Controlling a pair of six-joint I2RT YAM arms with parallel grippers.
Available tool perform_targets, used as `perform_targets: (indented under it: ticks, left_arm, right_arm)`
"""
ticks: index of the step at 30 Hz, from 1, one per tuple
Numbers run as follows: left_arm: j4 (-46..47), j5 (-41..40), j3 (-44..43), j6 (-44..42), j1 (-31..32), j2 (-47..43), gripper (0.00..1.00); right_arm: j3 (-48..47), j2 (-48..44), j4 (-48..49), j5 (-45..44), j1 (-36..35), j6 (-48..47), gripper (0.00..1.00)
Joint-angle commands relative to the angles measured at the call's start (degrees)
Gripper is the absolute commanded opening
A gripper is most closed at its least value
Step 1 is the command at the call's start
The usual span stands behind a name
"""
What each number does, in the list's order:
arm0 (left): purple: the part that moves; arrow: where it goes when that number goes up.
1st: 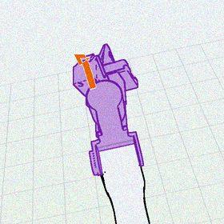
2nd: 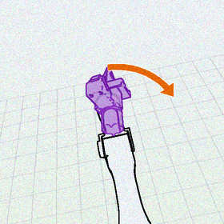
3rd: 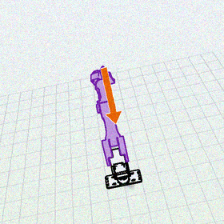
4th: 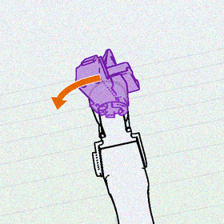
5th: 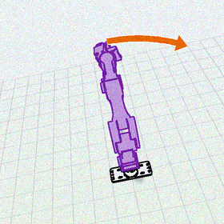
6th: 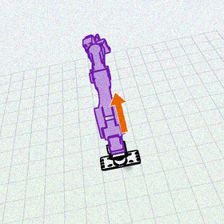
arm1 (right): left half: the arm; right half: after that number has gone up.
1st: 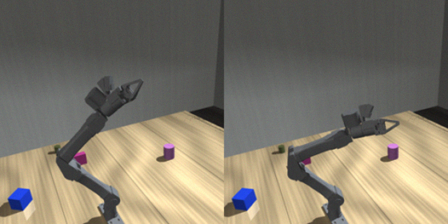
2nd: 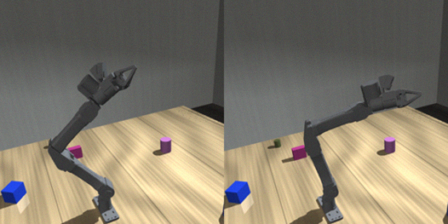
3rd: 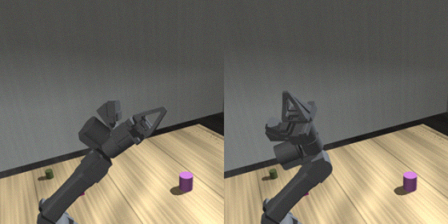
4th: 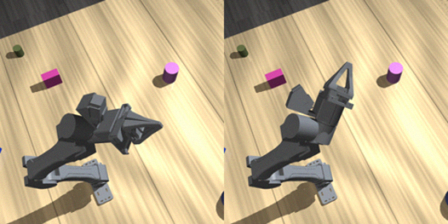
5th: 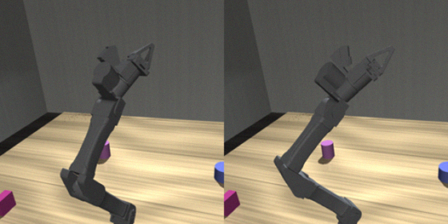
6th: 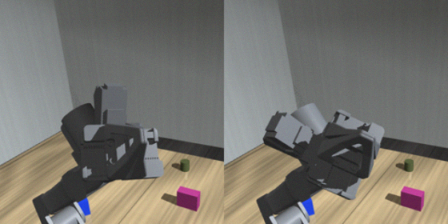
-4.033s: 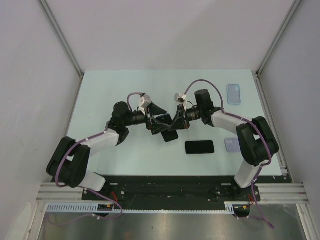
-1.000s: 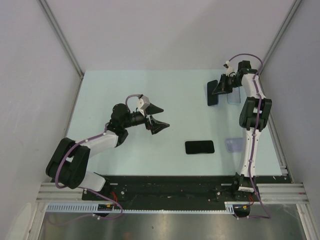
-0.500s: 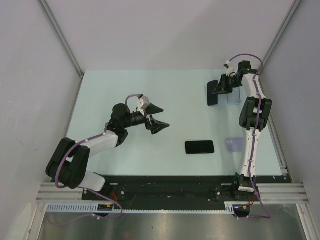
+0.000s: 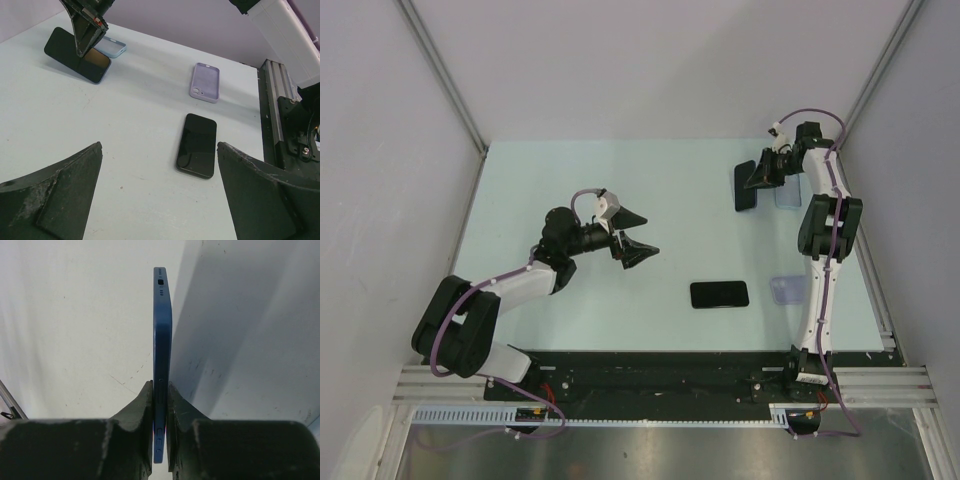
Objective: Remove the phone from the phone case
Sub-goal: Place the phone case at the center of the board.
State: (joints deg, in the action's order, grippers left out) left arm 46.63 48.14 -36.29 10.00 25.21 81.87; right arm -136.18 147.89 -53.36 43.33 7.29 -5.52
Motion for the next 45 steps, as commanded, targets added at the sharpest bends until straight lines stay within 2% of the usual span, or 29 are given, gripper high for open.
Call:
perform_targets:
  ticks: [1,19,30,45]
  left_arm:
    - [1.97,0.02,0.43,-1.03,-0.08,-0.48,1.0]
    - [1.97,-0.24,0.43,-1.21,0.01,-0.13,1.0]
    - [2.06,-0.24,0.43,-1.21,0.1,-0.21,1.0]
    - [1.97,-0.24,0.61,-1.21,0.1,-0.57,1.0]
  right_arm:
    - [-2.07,3.63,2.48,-6.59,-0.08,-2.04,0.14]
    - [-2.34,5.21,5.11,-8.35,-0.7,-1.34,0.25]
    - [-1.9,4.51,5.29,-11.86,-1.14,-2.13,0.4]
    - [7.06,-0.06,5.03,-20.74,-2.19,-5.47,0.45]
